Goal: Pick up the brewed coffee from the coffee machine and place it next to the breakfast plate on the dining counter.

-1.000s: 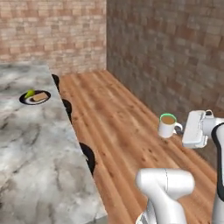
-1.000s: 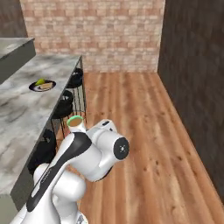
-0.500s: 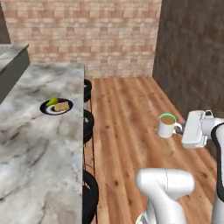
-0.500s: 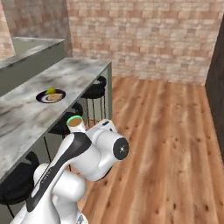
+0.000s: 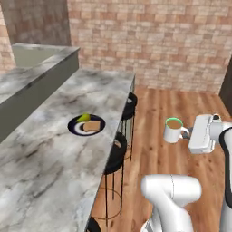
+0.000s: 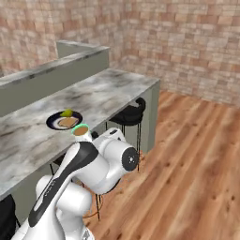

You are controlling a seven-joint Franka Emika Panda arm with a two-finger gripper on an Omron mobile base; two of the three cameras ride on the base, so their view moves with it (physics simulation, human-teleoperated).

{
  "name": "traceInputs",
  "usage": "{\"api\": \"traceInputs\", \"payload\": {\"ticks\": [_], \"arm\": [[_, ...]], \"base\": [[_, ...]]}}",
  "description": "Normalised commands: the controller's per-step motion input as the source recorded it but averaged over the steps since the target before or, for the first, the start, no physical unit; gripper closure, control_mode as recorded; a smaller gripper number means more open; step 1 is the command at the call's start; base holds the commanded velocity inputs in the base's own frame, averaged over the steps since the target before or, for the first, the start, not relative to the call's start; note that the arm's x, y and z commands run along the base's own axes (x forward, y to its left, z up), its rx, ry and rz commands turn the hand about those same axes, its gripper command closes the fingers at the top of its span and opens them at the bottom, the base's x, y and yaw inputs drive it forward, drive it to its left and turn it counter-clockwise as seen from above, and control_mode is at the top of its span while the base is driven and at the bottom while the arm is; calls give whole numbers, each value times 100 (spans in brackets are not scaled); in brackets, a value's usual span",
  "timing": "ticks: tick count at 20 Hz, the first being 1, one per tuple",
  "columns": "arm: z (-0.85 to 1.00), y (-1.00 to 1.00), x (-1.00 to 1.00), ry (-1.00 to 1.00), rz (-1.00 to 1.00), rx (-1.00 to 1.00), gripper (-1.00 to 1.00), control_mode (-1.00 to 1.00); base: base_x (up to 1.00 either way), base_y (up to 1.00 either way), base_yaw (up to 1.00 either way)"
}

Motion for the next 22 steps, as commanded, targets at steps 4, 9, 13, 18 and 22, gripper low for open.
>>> {"api": "traceInputs", "payload": {"ticks": [4, 9, 13, 18, 22], "arm": [[0, 0, 0, 0, 0, 0, 100, 100], [0, 0, 0, 0, 0, 0, 100, 100], [0, 0, 0, 0, 0, 0, 100, 100], [0, 0, 0, 0, 0, 0, 100, 100], [0, 0, 0, 0, 0, 0, 100, 100]], "base": [[100, -48, 54], [96, -47, 57], [88, -44, 60], [92, -18, 69], [92, -4, 75]]}}
